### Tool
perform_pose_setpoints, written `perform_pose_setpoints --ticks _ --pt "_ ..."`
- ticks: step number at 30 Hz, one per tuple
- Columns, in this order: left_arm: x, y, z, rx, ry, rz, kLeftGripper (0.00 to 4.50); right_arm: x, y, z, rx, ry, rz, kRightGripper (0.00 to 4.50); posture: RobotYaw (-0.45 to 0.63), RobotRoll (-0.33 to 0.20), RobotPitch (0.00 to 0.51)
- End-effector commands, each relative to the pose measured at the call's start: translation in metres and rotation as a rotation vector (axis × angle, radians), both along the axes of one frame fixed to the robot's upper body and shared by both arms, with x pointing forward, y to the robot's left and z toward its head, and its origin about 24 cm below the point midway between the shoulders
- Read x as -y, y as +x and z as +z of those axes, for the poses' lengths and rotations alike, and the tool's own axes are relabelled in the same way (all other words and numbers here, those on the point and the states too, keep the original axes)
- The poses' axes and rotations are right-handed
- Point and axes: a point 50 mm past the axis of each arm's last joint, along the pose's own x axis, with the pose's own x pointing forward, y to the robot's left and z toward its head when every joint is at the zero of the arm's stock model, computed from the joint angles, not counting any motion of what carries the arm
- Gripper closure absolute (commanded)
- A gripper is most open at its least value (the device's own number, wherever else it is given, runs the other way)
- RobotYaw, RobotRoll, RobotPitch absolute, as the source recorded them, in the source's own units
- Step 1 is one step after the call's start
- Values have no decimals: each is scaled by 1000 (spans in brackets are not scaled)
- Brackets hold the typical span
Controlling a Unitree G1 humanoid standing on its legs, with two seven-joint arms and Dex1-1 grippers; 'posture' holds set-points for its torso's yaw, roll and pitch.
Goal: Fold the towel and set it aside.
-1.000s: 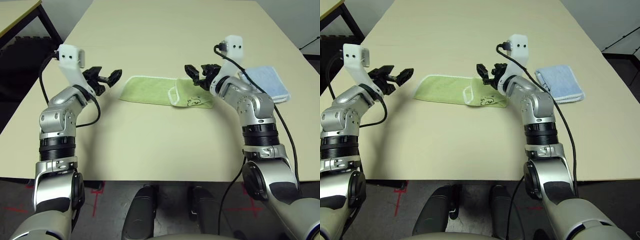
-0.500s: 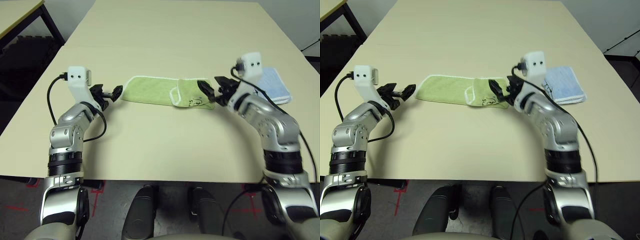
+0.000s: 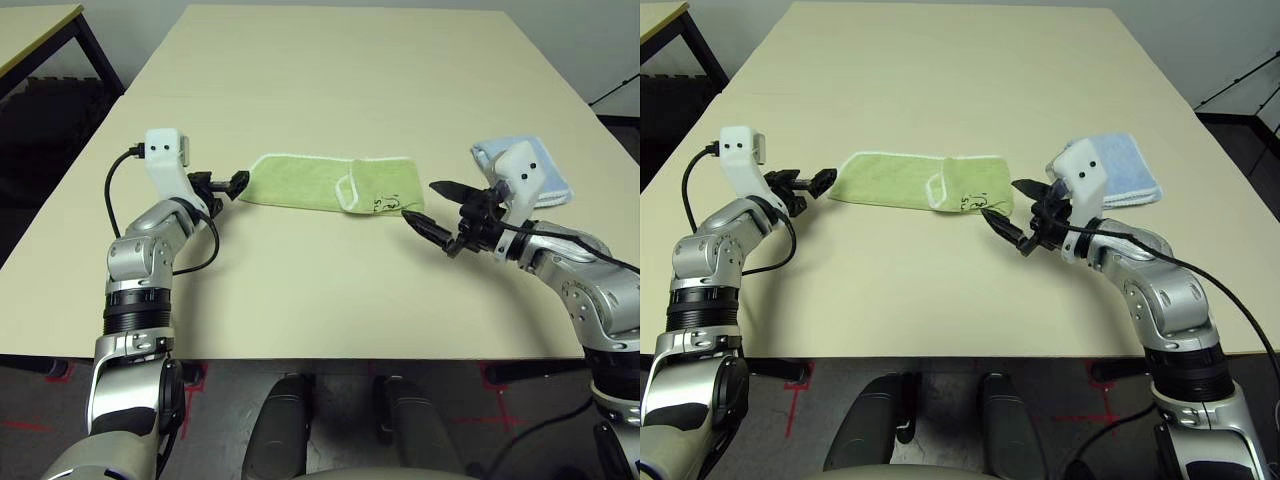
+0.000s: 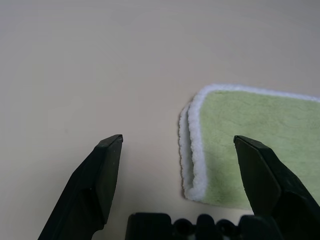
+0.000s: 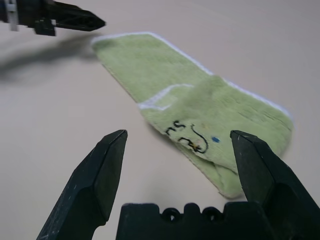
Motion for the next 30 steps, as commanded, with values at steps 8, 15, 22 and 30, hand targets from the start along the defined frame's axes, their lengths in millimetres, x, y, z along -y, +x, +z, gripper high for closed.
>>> perform_pose_setpoints --ticks 8,15,22,30 --pt "6 5 -7 -25 -43 31 0 8 5 -30 3 45 34 34 122 0 104" --pt "3 4 -11 -54 -32 57 0 4 4 -43 1 64 50 34 122 0 109" --pt "-5 2 -14 -206 -146 128 0 5 7 -44 5 50 29 34 115 0 113" --pt "-5 -4 1 -312 -317 173 0 12 7 -42 6 38 12 34 121 0 121"
